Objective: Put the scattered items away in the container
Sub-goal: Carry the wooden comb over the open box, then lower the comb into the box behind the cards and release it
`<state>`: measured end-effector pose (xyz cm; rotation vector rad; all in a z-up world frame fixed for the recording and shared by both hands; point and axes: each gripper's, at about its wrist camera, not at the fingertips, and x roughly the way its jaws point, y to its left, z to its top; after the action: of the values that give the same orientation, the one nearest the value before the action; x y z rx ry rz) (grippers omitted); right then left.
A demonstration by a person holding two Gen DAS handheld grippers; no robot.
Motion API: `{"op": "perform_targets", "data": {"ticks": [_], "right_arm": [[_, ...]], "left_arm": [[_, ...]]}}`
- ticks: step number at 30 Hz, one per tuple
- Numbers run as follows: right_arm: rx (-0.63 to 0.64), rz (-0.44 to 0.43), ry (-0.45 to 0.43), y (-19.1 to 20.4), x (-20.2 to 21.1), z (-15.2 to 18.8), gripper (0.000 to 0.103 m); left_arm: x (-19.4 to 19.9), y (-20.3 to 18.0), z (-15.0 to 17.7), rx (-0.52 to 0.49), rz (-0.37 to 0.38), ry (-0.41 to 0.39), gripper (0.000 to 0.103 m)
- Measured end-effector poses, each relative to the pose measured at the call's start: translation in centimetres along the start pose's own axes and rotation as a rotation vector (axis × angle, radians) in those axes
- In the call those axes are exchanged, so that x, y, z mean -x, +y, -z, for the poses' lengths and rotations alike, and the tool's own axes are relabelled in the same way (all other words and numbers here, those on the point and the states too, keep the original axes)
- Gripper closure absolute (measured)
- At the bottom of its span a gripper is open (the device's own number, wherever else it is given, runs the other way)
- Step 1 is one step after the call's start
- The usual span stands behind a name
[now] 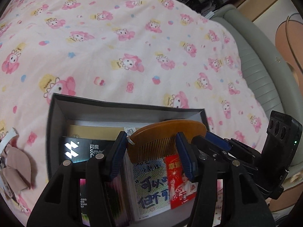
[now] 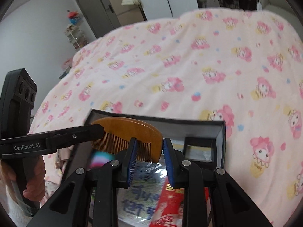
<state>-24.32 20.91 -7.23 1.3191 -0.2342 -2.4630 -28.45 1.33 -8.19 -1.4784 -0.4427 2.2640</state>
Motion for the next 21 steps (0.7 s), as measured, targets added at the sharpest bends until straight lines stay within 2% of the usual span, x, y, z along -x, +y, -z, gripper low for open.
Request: {"op": "perform_targets", "data": {"ticks": [5, 9, 13, 18, 21], "right_arm": [[-0.039, 0.0, 0.064, -1.6, -3.6, 0.4, 0.079], [0.026, 0.05, 0.11, -1.1, -6.1, 0.3, 0.079], [0.021, 0.062, 0.149, -1.6, -7.3, 0.6, 0.079], [-0.042, 0.002, 0.17, -2.8, -7.5, 0.4, 0.078], [-0.035, 0.024, 0.119, -2.9, -6.0, 0.1, 0.078]], "left_arm": [[-3.8, 1.2, 0.1, -0.001, -0.095, 0.045, 0.05], [-6.2, 2.7, -0.2, 0.038, -0.099, 0.116, 0.05], [-7.3, 3.0, -0.4, 0.042, -0.104, 0.157, 0.05], [-7.4, 2.7, -0.8, 0.027, -0.152, 0.167, 0.048], [-5.7, 2.3, -1.0, 0.013, -0.178, 0.121, 0.048]]}}
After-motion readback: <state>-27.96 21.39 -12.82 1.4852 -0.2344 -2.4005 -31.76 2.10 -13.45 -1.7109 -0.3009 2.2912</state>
